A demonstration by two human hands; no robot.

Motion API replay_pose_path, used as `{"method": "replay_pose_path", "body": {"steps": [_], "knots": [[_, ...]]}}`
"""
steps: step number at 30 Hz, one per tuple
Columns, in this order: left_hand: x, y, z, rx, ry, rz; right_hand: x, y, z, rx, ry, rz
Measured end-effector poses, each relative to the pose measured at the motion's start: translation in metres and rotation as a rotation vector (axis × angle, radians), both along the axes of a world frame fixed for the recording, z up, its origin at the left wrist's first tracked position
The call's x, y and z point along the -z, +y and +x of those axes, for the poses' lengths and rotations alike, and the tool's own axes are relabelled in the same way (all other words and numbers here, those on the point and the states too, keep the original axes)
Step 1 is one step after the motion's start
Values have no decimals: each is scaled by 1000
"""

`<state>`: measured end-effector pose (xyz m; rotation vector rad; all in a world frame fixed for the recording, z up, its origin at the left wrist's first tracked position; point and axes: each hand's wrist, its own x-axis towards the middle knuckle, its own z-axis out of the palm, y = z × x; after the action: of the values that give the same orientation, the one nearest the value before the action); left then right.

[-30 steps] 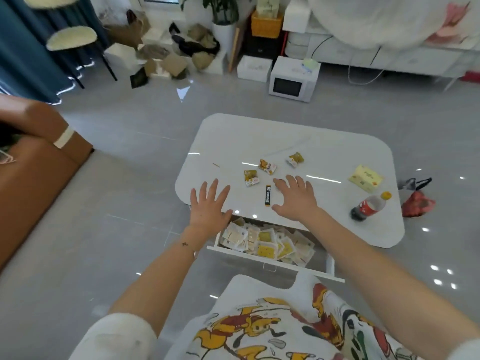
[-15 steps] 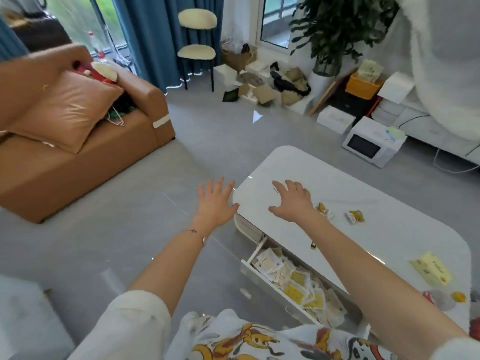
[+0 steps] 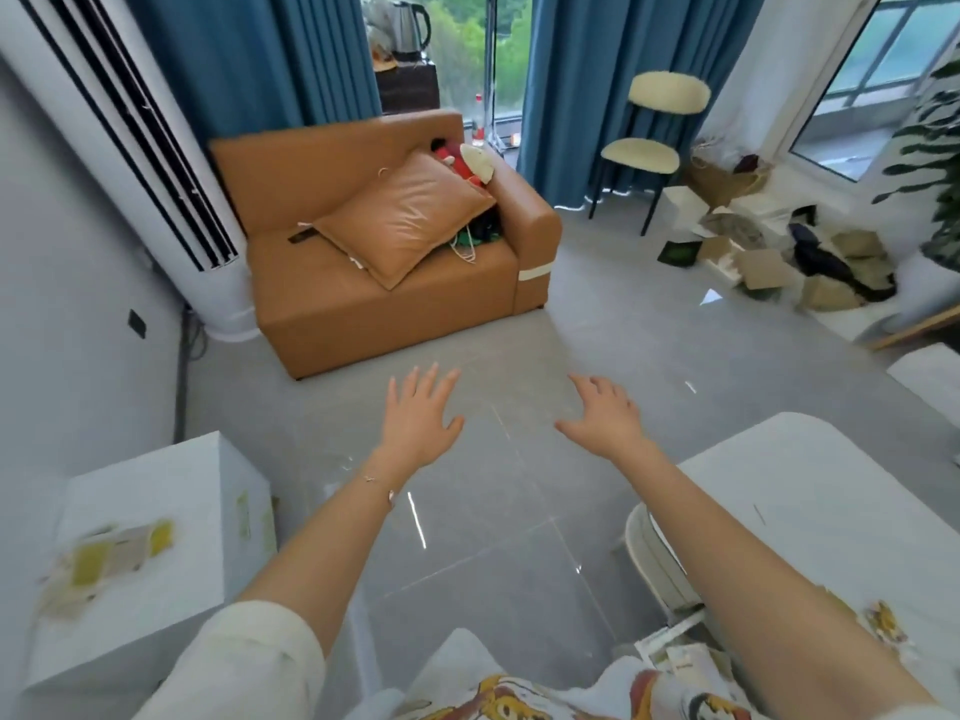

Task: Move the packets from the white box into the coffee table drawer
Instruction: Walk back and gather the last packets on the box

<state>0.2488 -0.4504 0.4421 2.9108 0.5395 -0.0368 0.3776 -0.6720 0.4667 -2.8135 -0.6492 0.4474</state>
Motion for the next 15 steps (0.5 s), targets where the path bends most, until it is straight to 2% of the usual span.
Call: {"method": "replay_pose_path", "body": {"steps": [5,15], "knots": [[-2,106,-23,-178,23,49,6,105,19,-121,23,-15],[18,228,-26,-393,19,7,24,288,59,-417,21,-25]]}}
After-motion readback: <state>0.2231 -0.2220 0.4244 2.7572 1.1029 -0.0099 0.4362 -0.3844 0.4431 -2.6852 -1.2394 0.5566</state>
